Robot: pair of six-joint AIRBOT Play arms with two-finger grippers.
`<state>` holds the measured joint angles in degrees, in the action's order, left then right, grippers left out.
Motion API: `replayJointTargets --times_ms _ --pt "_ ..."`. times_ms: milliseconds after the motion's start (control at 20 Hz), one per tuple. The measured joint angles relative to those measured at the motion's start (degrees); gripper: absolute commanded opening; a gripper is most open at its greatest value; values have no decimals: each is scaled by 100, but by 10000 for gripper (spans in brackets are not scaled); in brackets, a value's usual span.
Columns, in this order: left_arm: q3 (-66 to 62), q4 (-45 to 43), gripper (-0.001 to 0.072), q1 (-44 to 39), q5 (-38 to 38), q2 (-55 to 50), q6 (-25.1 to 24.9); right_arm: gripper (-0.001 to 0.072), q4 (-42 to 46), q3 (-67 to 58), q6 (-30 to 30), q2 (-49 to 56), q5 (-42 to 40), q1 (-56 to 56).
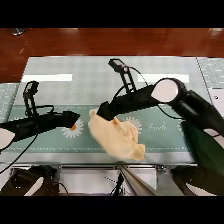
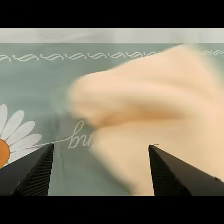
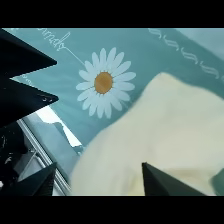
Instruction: Fold the shirts.
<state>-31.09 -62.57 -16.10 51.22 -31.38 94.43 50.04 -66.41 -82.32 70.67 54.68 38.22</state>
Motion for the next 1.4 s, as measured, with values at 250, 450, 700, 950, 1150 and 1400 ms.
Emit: replayJointTargets --times_ms 250,450,700,950,1150,1400 --pt "0 50 701 7 490 -61 -17 622 310 -221 37 -291 839 -1224" --pt "-2 79 700 9 787 -514 46 621 1674 269 -295 -1152 1443 -3117" --pt "-142 444 701 44 603 -2072 -138 620 1779 2380 -315 -2256 1674 -4763" --pt "-876 1880 700 44 839 -3746 -1355 620 1233 3842 37 -2929 1888 -5143" --pt "-1561 2164 27 28 1648 -4837 -1755 620 994 4207 238 -3075 2288 -5215" --pt "-2050 2063 24 31 2175 -5351 -2076 620 710 4321 330 -3077 2564 -4774"
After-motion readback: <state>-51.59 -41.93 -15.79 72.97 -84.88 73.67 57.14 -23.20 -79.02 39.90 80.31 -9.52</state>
